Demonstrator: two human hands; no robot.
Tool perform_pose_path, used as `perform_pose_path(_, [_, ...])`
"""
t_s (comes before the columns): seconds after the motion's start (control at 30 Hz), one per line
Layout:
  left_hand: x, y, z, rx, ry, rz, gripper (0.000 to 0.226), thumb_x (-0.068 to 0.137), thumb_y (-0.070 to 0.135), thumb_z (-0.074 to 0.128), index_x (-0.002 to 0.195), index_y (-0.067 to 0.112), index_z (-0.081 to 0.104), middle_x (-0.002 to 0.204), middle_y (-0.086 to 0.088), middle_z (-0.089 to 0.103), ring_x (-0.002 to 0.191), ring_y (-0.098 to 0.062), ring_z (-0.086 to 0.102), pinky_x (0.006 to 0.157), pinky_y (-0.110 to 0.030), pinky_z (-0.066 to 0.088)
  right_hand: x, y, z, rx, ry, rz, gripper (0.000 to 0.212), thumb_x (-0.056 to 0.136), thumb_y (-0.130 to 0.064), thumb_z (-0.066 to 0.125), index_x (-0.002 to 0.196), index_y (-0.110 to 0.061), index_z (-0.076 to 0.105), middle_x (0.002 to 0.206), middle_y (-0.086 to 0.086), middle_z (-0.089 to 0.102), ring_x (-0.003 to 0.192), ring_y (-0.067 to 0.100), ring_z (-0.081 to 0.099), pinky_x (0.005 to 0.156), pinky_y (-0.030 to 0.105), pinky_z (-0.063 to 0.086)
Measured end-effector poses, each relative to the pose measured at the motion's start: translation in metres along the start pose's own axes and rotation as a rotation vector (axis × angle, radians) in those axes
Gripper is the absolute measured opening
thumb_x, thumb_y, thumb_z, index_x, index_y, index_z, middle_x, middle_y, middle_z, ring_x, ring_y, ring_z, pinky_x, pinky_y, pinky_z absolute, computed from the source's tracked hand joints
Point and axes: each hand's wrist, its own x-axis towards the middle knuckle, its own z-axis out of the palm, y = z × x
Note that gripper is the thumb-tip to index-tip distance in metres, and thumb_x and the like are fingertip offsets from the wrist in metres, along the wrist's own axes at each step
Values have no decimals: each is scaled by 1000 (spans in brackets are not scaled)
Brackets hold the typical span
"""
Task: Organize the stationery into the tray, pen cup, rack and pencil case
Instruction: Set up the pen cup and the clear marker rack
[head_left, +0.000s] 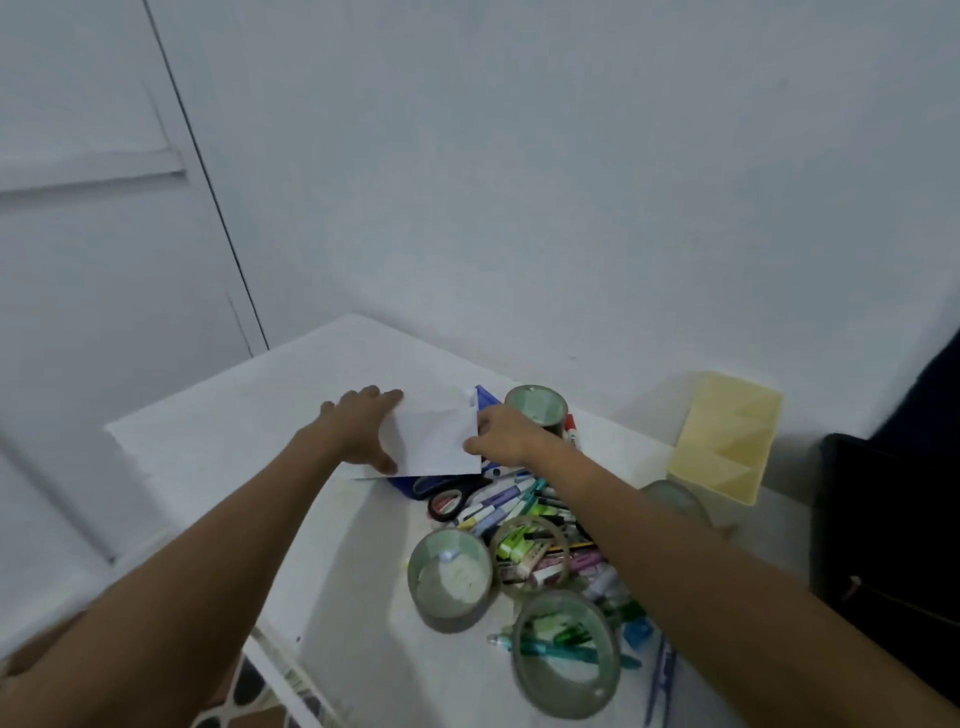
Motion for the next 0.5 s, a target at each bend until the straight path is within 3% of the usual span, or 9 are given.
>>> perform_pose_path(0.1, [-4, 14, 10, -16, 140, 31, 124, 58, 50, 81, 151, 29, 1, 150, -5, 28, 133, -31, 33, 108, -49, 26, -9, -5, 1, 117, 69, -68, 35, 91, -16, 61, 119, 4, 58, 122, 14, 62, 112, 28, 59, 95, 34, 46])
perform_pose_path(0.23, [-11, 31, 31, -19, 297, 131, 120, 59, 45, 78, 150, 28, 4, 147, -6, 26, 133, -29, 29, 107, -48, 28, -14, -9, -1, 58, 94, -190, 16, 90, -12, 62, 96, 0, 70, 110, 10, 69, 91, 14, 59, 81, 24, 45])
perform_pose_path(0.4, [-9, 24, 27, -74, 296, 100, 126, 48, 55, 82, 149, 31, 10, 138, -5, 33, 127, -29, 33, 108, -46, 28, -18, -4, 4, 50, 144, -263, 15, 92, -15, 60, 98, -3, 67, 104, 4, 63, 89, 12, 55, 81, 25, 42])
perform_pose_path(0.5, [-10, 24, 0, -152, 268, 101, 123, 45, 60, 83, 145, 30, 19, 129, -6, 36, 119, -28, 37, 106, -44, 30, -25, -12, -2, 143, 258, -323, 17, 94, -21, 58, 105, -10, 65, 112, 3, 57, 100, 14, 55, 92, 28, 44])
